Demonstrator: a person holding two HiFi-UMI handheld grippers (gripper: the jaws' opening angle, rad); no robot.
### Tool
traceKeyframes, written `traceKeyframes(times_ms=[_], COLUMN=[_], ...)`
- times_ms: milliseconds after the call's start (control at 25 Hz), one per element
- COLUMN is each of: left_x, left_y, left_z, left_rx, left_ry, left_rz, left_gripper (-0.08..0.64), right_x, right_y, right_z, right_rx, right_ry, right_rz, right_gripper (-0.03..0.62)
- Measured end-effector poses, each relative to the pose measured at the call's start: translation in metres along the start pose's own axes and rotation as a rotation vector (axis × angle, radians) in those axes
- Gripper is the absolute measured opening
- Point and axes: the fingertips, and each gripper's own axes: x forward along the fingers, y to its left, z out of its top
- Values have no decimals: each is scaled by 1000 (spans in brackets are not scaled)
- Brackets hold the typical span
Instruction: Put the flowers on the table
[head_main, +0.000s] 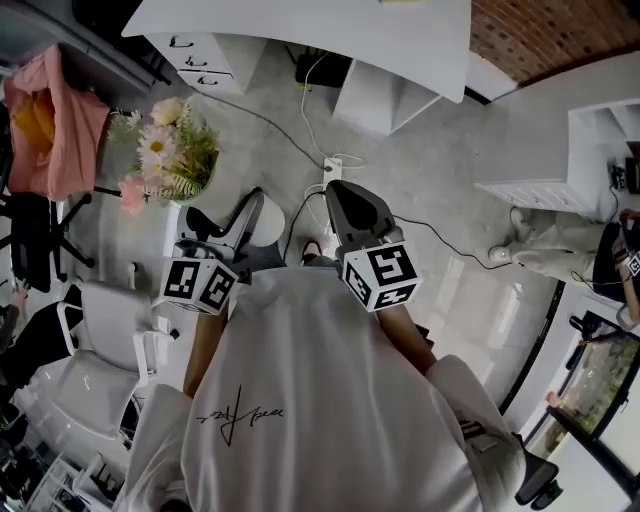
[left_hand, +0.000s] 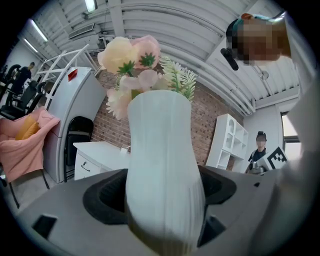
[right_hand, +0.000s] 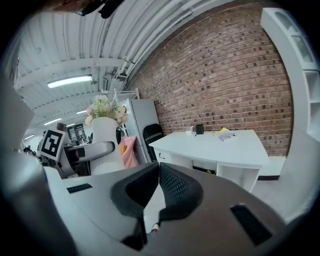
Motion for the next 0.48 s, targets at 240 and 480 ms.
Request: traceKeyframes(times_ms=[240,480], left_x=[40,70], left_y=[45,103], left_z=[26,54], left_rx=[-8,-5], left_ry=[16,42], left_rz=[-25,-54], left_gripper=[422,422], right_x=[58,126], right_y=[-4,10], right_z=[23,47], right_rx=[2,17], right_ry=[16,20], right_rz=[-22,-38], right_gripper=[26,26])
